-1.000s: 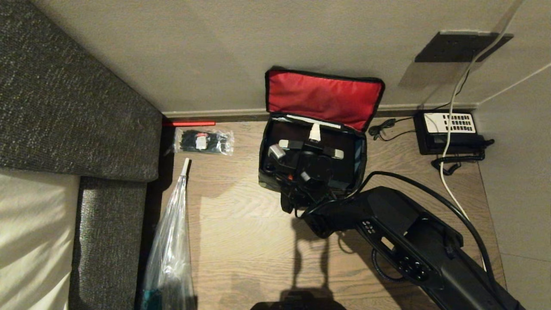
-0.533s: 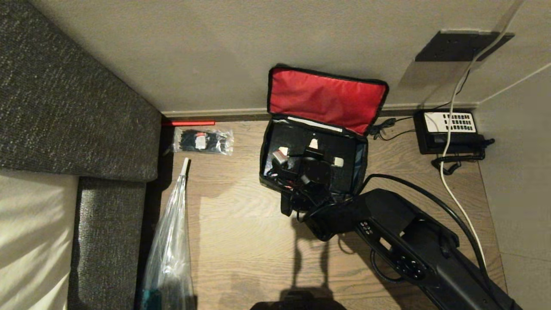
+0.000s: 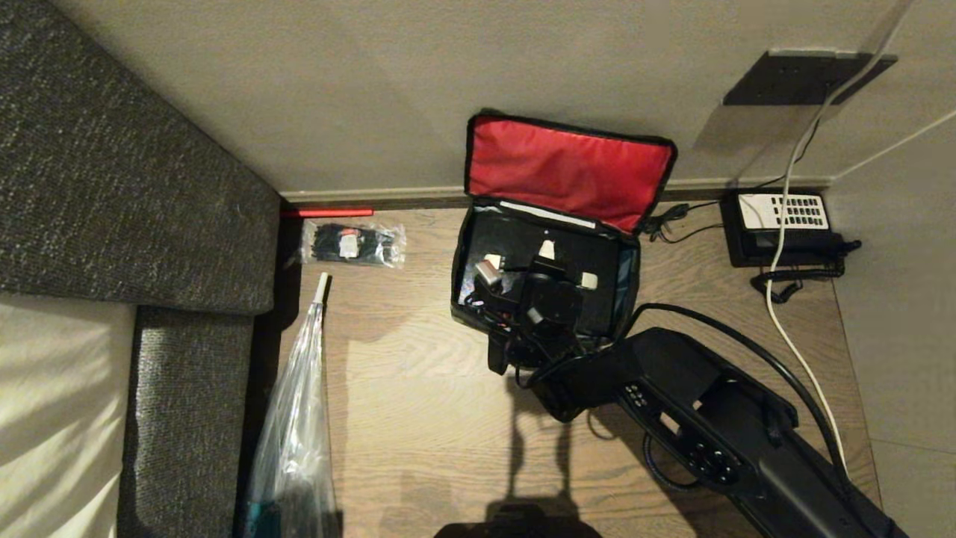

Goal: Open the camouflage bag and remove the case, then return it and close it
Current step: Lift the black box

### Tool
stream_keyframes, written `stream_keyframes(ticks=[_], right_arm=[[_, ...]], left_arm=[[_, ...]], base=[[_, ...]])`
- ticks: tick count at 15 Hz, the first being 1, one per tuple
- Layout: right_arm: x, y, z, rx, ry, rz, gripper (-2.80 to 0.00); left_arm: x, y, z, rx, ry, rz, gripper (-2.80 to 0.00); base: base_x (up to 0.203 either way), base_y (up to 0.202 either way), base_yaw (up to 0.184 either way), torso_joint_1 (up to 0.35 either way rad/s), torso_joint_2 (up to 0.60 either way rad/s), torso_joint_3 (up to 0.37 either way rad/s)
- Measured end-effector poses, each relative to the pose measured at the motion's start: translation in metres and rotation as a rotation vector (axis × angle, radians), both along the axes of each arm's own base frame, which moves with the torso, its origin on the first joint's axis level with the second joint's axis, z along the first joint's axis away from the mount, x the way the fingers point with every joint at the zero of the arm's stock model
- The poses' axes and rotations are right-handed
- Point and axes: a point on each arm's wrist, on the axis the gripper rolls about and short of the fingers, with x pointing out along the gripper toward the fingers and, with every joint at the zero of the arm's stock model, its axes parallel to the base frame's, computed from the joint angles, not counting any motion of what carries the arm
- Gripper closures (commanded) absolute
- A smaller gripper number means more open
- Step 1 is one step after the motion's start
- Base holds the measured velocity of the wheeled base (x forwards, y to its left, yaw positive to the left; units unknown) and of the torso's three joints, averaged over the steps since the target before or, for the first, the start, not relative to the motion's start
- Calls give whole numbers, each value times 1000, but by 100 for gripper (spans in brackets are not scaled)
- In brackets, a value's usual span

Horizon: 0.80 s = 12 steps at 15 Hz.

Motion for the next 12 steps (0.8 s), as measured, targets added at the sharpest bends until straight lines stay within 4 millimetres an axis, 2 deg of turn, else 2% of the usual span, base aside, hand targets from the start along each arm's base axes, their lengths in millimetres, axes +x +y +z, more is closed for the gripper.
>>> stream_keyframes(ticks=[2, 5, 12], right_arm=[[-8, 1, 7, 3, 9, 13, 0], [-25, 6, 31, 32, -14, 29, 0], [-91, 40, 88, 30, -60, 103, 0]], left_arm=[[0, 0, 0, 0, 0, 0, 0], [0, 0, 0, 0, 0, 0, 0], [0, 0, 0, 0, 0, 0, 0]], base=[[0, 0, 0, 0, 0, 0], [0, 0, 0, 0, 0, 0], [0, 0, 0, 0, 0, 0]])
